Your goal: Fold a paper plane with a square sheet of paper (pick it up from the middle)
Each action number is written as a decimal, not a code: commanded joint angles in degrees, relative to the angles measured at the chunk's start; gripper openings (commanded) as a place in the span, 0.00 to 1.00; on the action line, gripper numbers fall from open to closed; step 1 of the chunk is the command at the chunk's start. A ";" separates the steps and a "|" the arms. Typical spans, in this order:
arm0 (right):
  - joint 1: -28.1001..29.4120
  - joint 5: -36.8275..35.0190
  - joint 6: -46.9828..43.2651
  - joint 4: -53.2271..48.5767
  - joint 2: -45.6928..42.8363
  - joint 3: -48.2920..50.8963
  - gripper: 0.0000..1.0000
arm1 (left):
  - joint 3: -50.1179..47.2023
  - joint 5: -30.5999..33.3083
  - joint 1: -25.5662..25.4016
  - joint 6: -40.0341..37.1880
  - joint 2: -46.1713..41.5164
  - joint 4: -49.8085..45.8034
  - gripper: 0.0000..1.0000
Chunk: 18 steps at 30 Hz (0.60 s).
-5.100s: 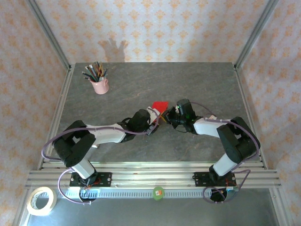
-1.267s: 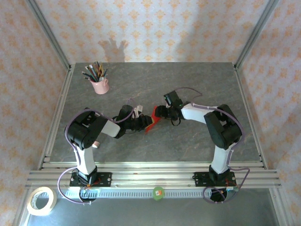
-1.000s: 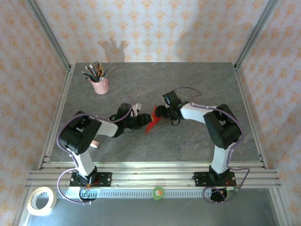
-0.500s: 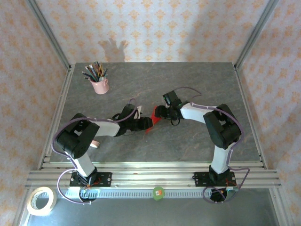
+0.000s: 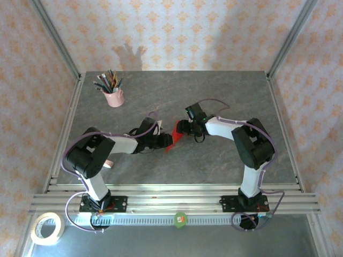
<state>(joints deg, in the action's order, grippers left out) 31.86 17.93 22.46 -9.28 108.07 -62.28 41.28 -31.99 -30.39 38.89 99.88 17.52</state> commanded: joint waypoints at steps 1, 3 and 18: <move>0.45 -1.06 0.06 2.51 8.16 1.80 0.69 | 0.56 2.54 -0.44 -1.37 2.44 -3.01 0.31; 0.42 -0.99 0.12 2.51 8.30 1.94 0.68 | 0.70 2.96 -0.37 -1.37 2.70 -3.36 0.29; -0.66 -0.09 1.71 2.96 -2.57 3.16 0.71 | 2.50 4.46 -0.37 -2.68 4.10 -6.49 0.25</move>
<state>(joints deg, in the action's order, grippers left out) 31.81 18.20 23.51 -9.32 105.86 -61.84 43.38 -30.72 -30.39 38.37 100.66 13.58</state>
